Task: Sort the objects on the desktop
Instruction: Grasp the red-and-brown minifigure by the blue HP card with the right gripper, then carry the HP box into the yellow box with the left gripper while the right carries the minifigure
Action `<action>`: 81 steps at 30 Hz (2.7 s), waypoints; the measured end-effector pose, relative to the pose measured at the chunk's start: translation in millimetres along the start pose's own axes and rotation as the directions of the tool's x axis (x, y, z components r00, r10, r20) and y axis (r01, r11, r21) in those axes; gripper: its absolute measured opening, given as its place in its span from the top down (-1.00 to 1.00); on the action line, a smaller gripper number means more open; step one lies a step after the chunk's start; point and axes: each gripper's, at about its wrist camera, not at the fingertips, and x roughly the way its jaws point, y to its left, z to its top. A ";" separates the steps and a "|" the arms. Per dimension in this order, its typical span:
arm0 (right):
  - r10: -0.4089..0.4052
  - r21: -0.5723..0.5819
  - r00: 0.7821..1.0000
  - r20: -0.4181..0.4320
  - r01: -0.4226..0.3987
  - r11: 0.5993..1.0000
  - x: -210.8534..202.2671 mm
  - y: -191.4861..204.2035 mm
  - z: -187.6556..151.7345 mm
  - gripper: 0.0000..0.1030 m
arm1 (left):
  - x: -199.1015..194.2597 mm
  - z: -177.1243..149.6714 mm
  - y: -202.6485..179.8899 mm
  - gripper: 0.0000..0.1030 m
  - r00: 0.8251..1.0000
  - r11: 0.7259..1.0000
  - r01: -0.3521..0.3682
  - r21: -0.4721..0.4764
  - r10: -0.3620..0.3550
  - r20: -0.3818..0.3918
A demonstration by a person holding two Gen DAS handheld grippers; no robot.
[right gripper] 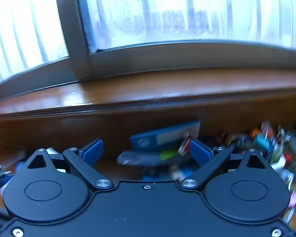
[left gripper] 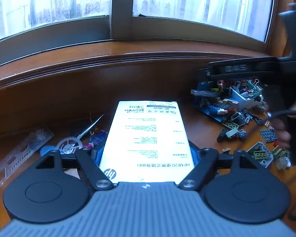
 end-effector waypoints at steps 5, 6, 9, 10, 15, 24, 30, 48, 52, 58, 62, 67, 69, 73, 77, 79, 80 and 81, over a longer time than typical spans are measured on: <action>-0.062 -0.064 0.998 -0.022 0.061 0.996 23.8 -8.6 4.6 -0.97 | -4.2 -2.1 -2.0 -0.50 1.000 1.000 0.016 0.001 -0.016 0.004; -0.047 -0.061 0.998 -0.030 0.045 0.997 27.0 -11.3 4.5 -0.98 | -4.7 -2.1 -2.7 -0.50 1.000 1.000 0.018 -0.001 -0.018 0.004; -0.008 -0.065 0.998 -0.059 0.004 0.998 37.9 -16.2 3.9 -0.96 | -3.3 -2.2 -2.6 -0.50 1.000 1.000 0.017 -0.002 -0.017 0.002; 0.002 -0.066 0.998 -0.062 -0.006 0.998 39.9 -17.0 3.0 -0.90 | -3.1 -2.4 -2.4 -0.50 1.000 1.000 0.015 -0.001 -0.015 0.001; 0.037 -0.043 0.998 -0.042 -0.039 0.998 27.9 -13.0 -4.0 -0.02 | -3.4 -3.2 0.8 -0.50 1.000 1.000 0.008 -0.012 -0.008 -0.006; 0.067 -0.059 0.997 0.031 -0.065 0.996 -4.4 2.7 -16.4 0.68 | -10.4 -1.4 2.5 -0.50 1.000 1.000 0.011 -0.009 -0.010 0.013; 0.161 0.030 0.977 0.143 -0.167 0.985 -66.7 -3.3 -11.1 0.68 | -13.5 -2.6 4.1 -0.50 1.000 1.000 0.008 -0.012 -0.008 0.017; 0.066 0.090 0.991 0.116 -0.077 0.993 -127.0 -17.3 -61.9 0.67 | -40.7 2.1 -22.1 -0.50 0.994 0.995 0.077 0.057 -0.081 0.079; 0.027 0.052 0.992 0.127 -0.033 0.998 -144.2 -18.2 -65.4 0.67 | -49.9 6.4 -39.8 -0.50 0.991 0.992 0.082 0.094 -0.091 0.096; 0.028 0.109 0.986 0.165 -0.046 0.993 -177.0 -43.8 -69.2 0.67 | -67.0 16.5 -78.7 -0.50 0.985 0.987 0.082 0.139 -0.102 0.137; 0.016 0.133 0.985 0.170 -0.039 0.990 -200.0 -72.1 -74.5 0.67 | -72.9 21.1 -113.9 -0.50 0.983 0.985 0.086 0.148 -0.108 0.147; 0.010 0.156 0.984 0.176 -0.038 0.987 -230.7 -113.0 -86.4 0.67 | -73.0 22.2 -167.0 -0.50 0.981 0.981 0.094 0.169 -0.120 0.153; 0.004 0.158 0.985 0.175 -0.033 0.987 -241.7 -130.3 -90.6 0.67 | -71.5 22.1 -188.9 -0.50 0.979 0.979 0.094 0.181 -0.124 0.160; -0.030 0.168 0.982 0.185 -0.001 0.986 -264.3 -162.7 -99.5 0.67 | -67.8 22.7 -225.9 -0.50 0.973 0.972 0.112 0.204 -0.149 0.175; -0.058 0.209 0.981 0.187 0.018 0.978 -284.6 -189.1 -107.7 0.67 | -65.3 26.9 -255.8 -0.50 0.966 0.960 0.145 0.240 -0.189 0.174; -0.086 0.222 0.977 0.197 0.041 0.974 -293.0 -199.5 -110.6 0.67 | -61.8 30.2 -268.6 -0.50 0.960 0.948 0.172 0.267 -0.223 0.172; -0.110 0.235 0.974 0.199 0.062 0.970 -296.5 -204.5 -111.8 0.67 | -59.6 32.1 -273.8 -0.50 0.957 0.943 0.187 0.277 -0.239 0.166; -0.133 0.252 0.972 0.193 0.082 0.964 -299.1 -209.5 -112.7 0.67 | -56.1 34.8 -280.5 -0.50 0.952 0.935 0.209 0.286 -0.261 0.158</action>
